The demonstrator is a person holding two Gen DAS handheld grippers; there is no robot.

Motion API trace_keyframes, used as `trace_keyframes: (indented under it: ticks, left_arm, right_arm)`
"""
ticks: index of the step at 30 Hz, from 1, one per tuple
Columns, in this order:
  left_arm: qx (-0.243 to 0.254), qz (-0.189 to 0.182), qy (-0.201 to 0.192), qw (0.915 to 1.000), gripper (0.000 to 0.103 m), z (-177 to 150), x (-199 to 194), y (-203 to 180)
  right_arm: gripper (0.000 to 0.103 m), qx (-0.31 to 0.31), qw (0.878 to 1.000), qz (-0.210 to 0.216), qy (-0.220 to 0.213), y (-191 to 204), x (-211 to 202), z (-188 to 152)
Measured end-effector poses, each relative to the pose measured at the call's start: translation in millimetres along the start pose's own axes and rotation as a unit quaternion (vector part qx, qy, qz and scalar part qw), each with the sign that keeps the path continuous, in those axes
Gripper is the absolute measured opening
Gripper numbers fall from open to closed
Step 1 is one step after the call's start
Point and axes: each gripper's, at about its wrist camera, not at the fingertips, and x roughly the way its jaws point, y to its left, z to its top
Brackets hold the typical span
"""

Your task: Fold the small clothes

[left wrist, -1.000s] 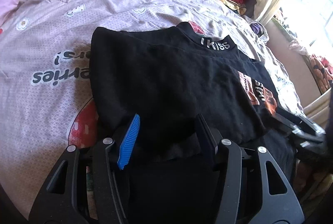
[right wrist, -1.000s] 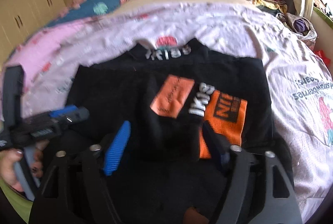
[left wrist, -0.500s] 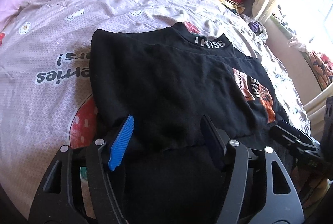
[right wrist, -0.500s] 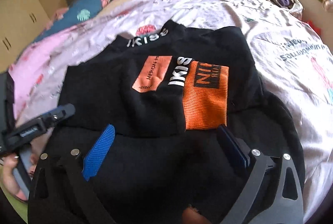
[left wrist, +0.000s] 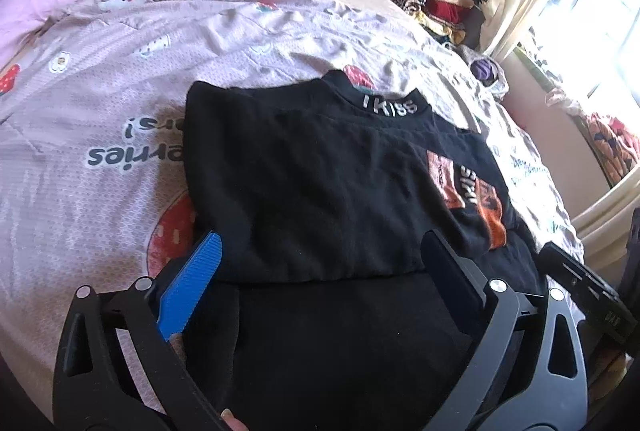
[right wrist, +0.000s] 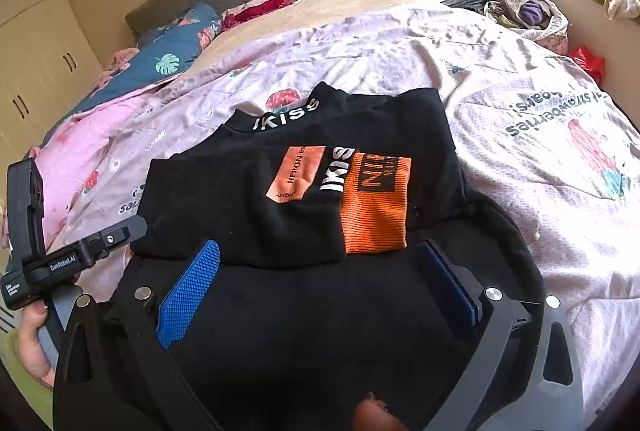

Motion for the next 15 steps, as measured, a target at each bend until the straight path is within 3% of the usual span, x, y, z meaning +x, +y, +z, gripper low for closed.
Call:
trace_keyframes:
  ticks: [15]
  left_arm:
    - [0.006, -0.004, -0.018, 0.9998, 0.093, 0.0, -21.5, -1.7]
  right_arm:
    - [0.098, -0.007, 0.999, -0.016, -0.03, 4.6, -28.8, 1.7]
